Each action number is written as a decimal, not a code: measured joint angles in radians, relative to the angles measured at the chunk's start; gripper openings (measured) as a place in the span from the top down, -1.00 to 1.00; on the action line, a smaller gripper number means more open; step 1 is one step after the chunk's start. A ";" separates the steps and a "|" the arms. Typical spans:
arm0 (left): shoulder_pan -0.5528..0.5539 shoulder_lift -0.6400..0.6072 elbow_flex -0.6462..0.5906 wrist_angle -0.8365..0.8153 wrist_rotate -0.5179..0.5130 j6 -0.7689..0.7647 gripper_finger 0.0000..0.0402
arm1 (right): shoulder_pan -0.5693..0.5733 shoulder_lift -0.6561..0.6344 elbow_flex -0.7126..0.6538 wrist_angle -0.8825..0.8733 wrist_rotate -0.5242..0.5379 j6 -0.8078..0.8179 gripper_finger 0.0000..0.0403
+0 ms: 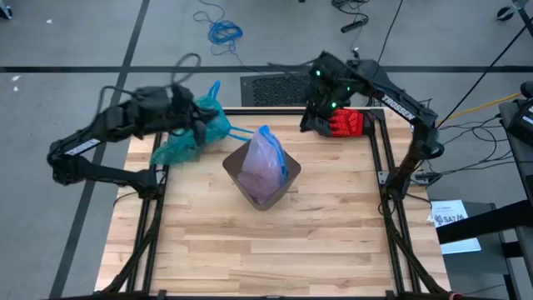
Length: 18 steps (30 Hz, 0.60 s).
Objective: Place trash/remove bag and relplace
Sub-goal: Insert a new pink trash bag into the black trash bin
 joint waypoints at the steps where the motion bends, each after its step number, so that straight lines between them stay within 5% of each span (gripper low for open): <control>1: -0.025 0.001 -0.020 0.026 -0.005 -0.015 1.00 | 0.006 -0.026 -0.063 0.041 -0.010 0.000 0.57; 7: -0.126 0.000 -0.071 0.129 0.003 -0.024 1.00 | 0.055 -0.244 -0.552 0.498 -0.048 0.153 0.57; 10: -0.139 0.005 -0.071 0.133 0.018 0.003 1.00 | 0.084 -0.325 -0.711 0.763 0.036 0.274 0.57; 14: -0.139 0.008 -0.073 0.161 0.020 0.007 1.00 | 0.131 -0.348 -0.793 0.975 0.160 0.355 0.47; 18: -0.139 0.006 -0.072 0.203 0.020 0.010 0.96 | 0.169 -0.319 -0.795 1.004 0.231 0.363 0.31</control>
